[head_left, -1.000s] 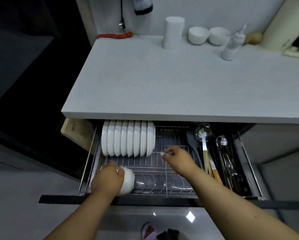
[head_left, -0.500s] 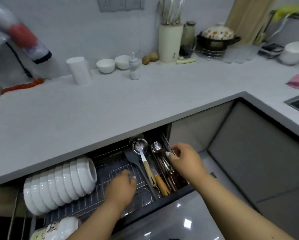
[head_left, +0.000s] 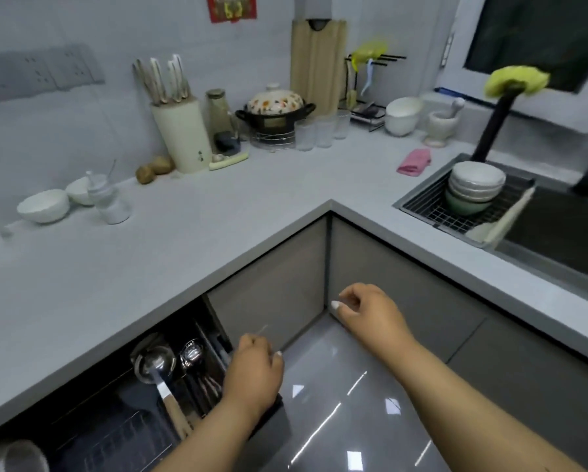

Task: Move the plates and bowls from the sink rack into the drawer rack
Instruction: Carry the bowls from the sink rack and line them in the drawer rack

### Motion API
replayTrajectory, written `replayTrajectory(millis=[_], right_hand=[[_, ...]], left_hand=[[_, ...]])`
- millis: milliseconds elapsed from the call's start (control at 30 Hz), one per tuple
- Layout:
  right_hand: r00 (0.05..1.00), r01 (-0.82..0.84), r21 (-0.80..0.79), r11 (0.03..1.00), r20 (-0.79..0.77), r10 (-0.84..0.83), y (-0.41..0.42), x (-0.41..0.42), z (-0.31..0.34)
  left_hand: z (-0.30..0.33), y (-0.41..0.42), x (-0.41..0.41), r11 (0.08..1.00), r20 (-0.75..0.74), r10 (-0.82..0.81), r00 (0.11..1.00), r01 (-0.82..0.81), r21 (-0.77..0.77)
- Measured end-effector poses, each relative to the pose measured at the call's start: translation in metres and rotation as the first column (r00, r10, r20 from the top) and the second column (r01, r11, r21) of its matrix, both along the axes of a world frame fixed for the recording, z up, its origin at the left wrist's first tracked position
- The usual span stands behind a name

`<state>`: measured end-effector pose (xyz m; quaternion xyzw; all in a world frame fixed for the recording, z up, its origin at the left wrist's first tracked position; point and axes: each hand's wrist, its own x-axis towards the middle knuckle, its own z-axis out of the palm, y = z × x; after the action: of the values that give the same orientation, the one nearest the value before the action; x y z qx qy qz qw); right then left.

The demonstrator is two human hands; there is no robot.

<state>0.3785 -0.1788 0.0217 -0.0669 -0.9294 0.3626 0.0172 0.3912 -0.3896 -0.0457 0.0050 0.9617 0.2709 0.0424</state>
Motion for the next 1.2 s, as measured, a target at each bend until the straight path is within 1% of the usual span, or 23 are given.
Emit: replayTrajectory(millis=[167,333,533,600,667,733,967,1200], right_hand=[[0.994,0.108,0.001,0.994,0.008,-0.108,0.079,-0.007,-0.001],[0.98,0.198,-0.027,0.98,0.027,-0.197,0.143,-0.011,-0.004],[0.96,0.279,-0.079,0.957,0.042,-0.277,0.184,-0.017,-0.01],[0.953,0.302,-0.076,0.95,0.039,-0.3,0.194,-0.02,-0.012],[0.944,0.331,-0.059,0.942,0.036,-0.329,0.207,-0.025,-0.012],[0.929,0.369,-0.052,0.928,0.039,-0.367,0.222,-0.032,-0.013],[0.855,0.515,-0.007,0.857,0.072,-0.513,0.274,-0.076,-0.014],[0.79,0.612,-0.091,0.786,0.105,-0.604,0.31,-0.165,-0.013]], left_hand=[[0.004,0.087,-0.029,0.994,-0.034,-0.104,0.994,0.105,0.026],[0.001,0.154,-0.053,0.978,-0.055,-0.193,0.98,0.196,0.068],[-0.002,0.197,-0.077,0.951,-0.091,-0.308,0.947,0.307,-0.024],[-0.001,0.207,-0.09,0.926,-0.084,-0.366,0.927,0.354,-0.129],[0.003,0.22,-0.108,0.893,-0.041,-0.408,0.912,0.389,-0.225],[0.007,0.237,-0.129,0.867,-0.017,-0.438,0.899,0.417,-0.273],[0.01,0.308,-0.217,0.794,0.042,-0.544,0.838,0.53,-0.297],[0.005,0.353,-0.317,0.691,0.09,-0.641,0.763,0.624,-0.365]])
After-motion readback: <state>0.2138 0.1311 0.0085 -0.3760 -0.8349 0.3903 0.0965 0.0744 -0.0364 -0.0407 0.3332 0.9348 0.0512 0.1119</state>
